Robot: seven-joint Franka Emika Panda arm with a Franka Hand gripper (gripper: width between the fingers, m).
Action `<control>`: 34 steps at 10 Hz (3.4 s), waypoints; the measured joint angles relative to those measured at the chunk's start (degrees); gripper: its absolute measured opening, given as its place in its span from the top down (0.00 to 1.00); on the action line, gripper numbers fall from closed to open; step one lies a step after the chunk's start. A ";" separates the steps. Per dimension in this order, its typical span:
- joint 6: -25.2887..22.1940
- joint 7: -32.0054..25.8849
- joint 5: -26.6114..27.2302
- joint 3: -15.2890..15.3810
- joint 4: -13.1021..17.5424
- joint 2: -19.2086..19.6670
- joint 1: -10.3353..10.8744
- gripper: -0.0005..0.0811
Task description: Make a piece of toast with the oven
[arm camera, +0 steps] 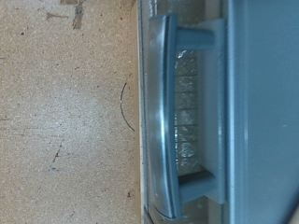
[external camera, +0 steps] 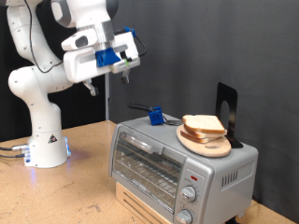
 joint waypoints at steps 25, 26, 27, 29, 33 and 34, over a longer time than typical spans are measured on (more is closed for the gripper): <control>9.58 13.58 -8.13 3.06 -6.22 12.20 -4.63 0.01; 9.45 13.59 -9.34 2.98 -6.25 12.48 -5.48 0.01; 8.89 13.59 -10.56 2.92 -6.41 12.86 -6.41 0.01; 8.46 13.86 -12.78 2.79 -7.46 14.23 -7.93 0.01; 11.14 15.20 -14.28 2.21 -7.89 17.14 -9.70 0.01; 11.29 15.05 -14.34 2.18 -7.89 17.26 -9.85 0.01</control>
